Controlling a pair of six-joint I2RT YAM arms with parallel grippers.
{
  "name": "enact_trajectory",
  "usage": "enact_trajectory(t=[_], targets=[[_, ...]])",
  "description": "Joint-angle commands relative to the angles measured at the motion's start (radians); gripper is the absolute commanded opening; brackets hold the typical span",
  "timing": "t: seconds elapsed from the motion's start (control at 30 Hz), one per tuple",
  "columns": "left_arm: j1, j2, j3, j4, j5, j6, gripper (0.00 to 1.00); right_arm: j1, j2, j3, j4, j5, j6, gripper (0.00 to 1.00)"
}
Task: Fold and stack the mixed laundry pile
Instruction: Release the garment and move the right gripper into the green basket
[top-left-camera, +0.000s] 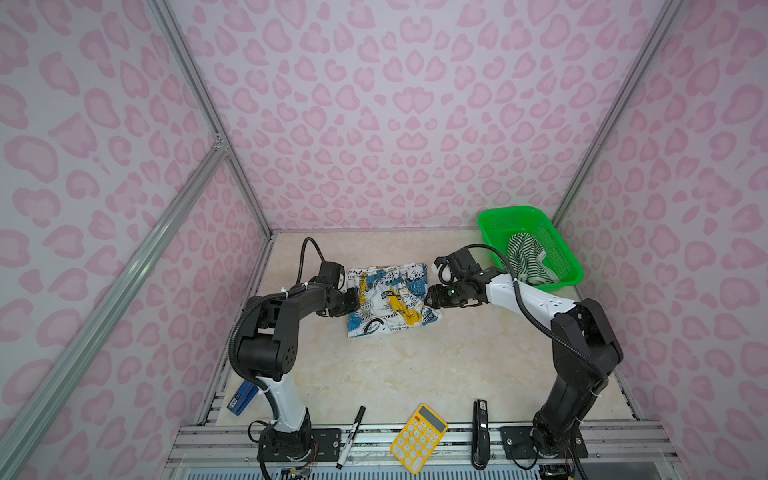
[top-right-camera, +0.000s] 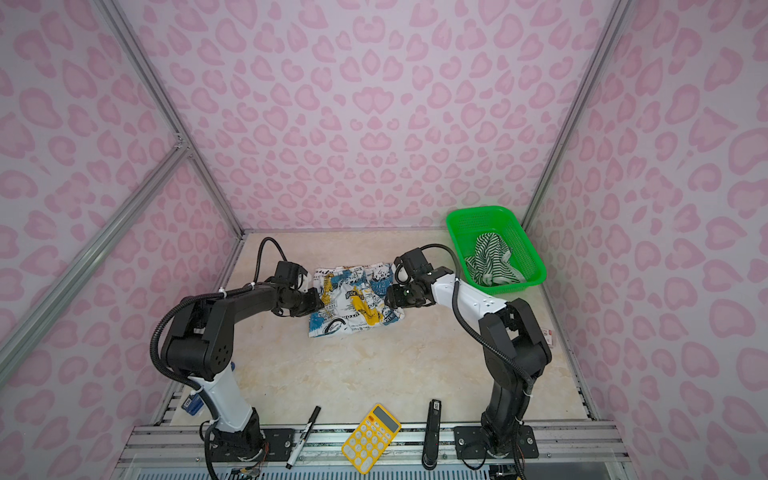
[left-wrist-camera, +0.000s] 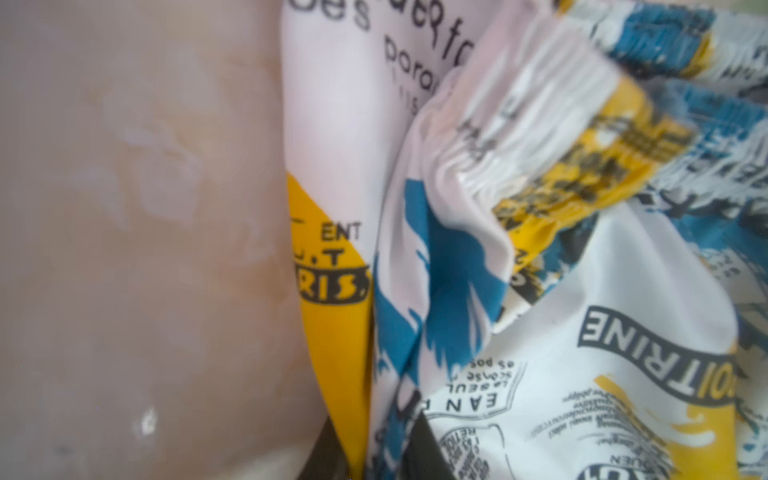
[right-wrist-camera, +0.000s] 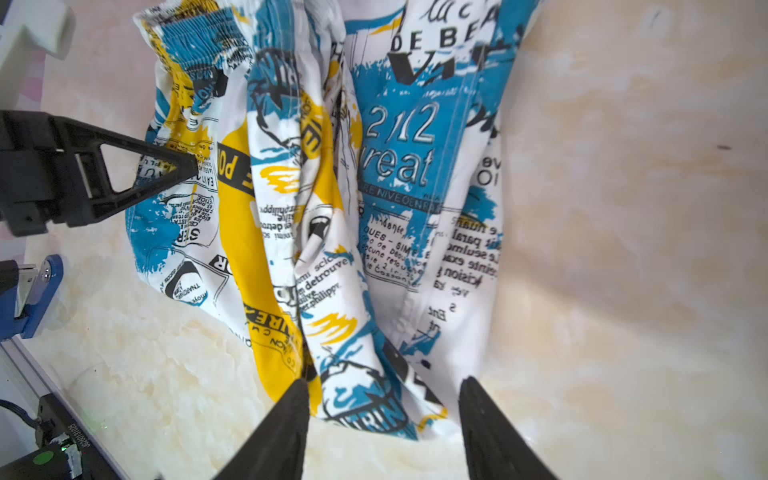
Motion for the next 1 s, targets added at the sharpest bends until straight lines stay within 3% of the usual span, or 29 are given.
enact_trajectory(t=[0.0,0.17,0.4,0.53,0.77,0.97], targets=[[0.07,0.041,0.133,-0.123,-0.097,0.003,0.13,-0.005,-0.04,-0.014,-0.023,0.046,-0.016,0.58],[0.193,0.152,0.449,-0.292,-0.15,0.061,0.07,-0.009,-0.156,-0.073,-0.048,0.087,-0.023,0.58],[0.311,0.502,1.053,-0.596,-0.254,0.138,0.03,-0.021,-0.284,-0.146,-0.06,0.1,-0.021,0.58],[0.352,0.654,1.294,-0.712,-0.316,0.146,0.03,-0.06,-0.328,-0.158,-0.08,0.112,-0.038,0.58],[0.43,0.67,1.301,-0.681,-0.34,0.124,0.08,-0.118,-0.364,-0.17,-0.091,0.112,-0.048,0.58],[0.447,0.665,1.31,-0.627,-0.34,0.156,0.39,-0.178,-0.357,-0.139,-0.101,0.182,-0.07,0.57]])
